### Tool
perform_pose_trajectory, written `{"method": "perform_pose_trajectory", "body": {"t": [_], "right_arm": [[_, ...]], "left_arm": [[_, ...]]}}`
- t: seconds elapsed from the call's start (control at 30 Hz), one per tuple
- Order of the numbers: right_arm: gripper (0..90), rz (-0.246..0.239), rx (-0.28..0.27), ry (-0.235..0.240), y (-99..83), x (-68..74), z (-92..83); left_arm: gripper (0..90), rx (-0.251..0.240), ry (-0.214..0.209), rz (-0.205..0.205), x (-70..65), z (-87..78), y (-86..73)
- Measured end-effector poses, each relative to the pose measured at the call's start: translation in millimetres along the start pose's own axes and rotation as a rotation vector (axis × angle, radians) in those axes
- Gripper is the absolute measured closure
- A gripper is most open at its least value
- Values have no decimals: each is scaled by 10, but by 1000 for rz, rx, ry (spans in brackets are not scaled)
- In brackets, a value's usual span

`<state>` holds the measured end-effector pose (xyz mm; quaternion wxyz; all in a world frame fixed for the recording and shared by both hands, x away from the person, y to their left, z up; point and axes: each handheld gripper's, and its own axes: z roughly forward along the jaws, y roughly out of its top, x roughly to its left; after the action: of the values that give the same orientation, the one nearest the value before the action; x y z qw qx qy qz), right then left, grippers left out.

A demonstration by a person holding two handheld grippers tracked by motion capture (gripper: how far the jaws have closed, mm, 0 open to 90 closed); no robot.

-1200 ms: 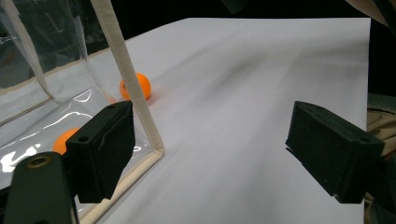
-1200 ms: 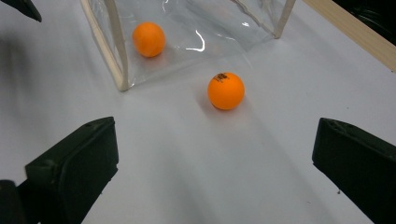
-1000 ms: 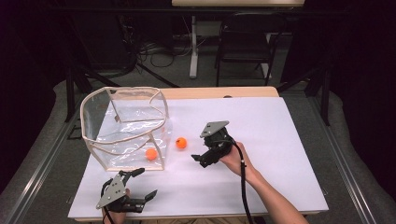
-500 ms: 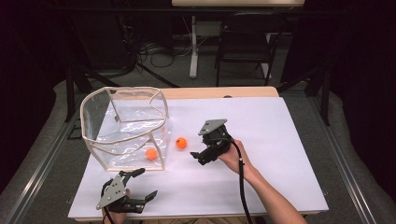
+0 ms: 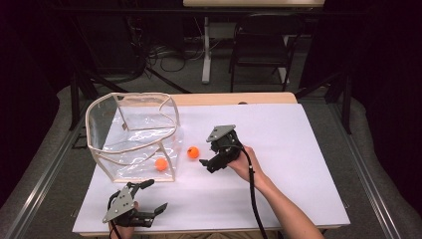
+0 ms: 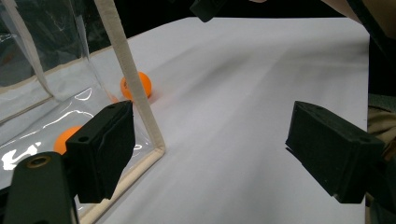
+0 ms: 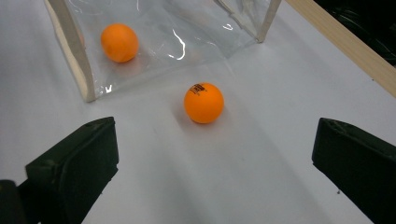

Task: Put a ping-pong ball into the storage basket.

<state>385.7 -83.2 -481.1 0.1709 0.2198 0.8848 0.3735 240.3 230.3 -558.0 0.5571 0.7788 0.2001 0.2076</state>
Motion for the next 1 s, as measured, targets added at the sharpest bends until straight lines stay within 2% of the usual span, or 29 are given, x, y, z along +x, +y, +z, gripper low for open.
{"method": "perform_pose_trajectory", "body": {"t": [0.17, 0.5, 0.67, 1.0], "right_arm": [[1, -4, 9, -3, 7, -13, 79], [1, 25, 1, 15, -27, -40, 260], [0, 18, 7, 9, -30, -24, 359], [0, 44, -15, 33, -27, -69, 485]], "left_arm": [[156, 0, 1, -2, -2, 10, 1], [156, -3, -3, -8, 12, 29, -2], [156, 0, -9, -3, 19, 54, 5], [156, 0, -15, -2, 21, 69, 7]]}}
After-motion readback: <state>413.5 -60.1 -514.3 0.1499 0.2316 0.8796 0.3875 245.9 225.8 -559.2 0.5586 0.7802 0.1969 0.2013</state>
